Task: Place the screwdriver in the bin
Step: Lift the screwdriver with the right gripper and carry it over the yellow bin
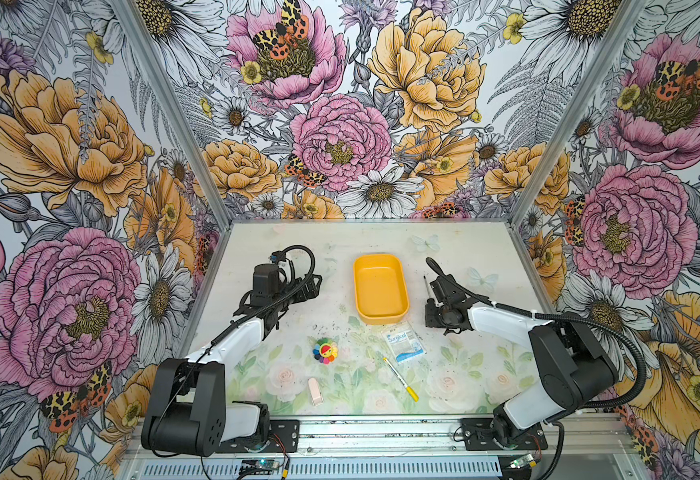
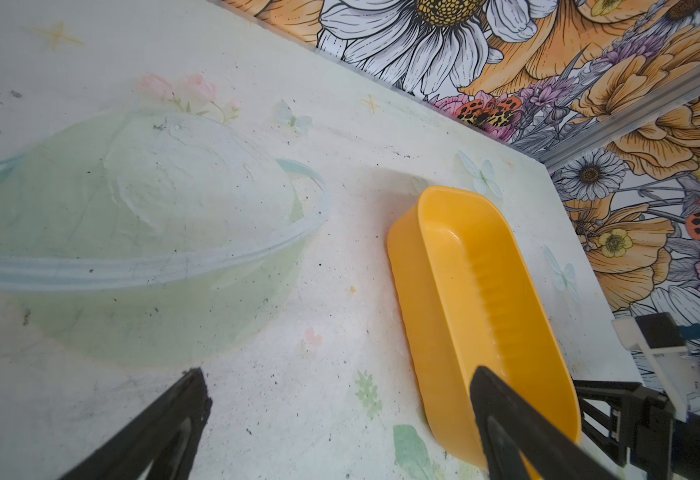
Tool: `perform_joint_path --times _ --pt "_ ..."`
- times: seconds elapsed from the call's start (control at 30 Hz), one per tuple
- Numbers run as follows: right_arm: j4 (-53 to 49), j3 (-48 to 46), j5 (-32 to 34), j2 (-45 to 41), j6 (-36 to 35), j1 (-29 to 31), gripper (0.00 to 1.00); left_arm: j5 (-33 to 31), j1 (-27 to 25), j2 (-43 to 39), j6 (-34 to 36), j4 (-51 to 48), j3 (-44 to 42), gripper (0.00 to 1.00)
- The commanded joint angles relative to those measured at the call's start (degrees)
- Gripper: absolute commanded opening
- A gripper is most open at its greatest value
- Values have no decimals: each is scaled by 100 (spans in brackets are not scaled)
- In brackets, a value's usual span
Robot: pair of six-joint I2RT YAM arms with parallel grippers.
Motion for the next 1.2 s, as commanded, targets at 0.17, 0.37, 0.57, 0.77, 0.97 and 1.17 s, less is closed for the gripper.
perform_joint_path --times 0.17,0.37,0.57,0.77,0.97,1.17 --pt "29 137 22 215 1 40 2 117 -13 -23 15 -103 164 99" --pt "-38 119 -83 -35 -59 19 0 144 -17 -81 24 -157 157 99" --pt "-314 205 -134 -1023 -70 -144 0 102 -13 -180 59 -239 172 99" --pt "-767 917 376 -1991 -59 -147 0 150 -19 -125 49 -242 225 99" --pt "-749 1588 509 -2347 195 79 0 147 -57 -71 3 -222 261 99" --pt "-751 1806 364 -2029 419 548 0 153 -91 27 -36 -154 330 99"
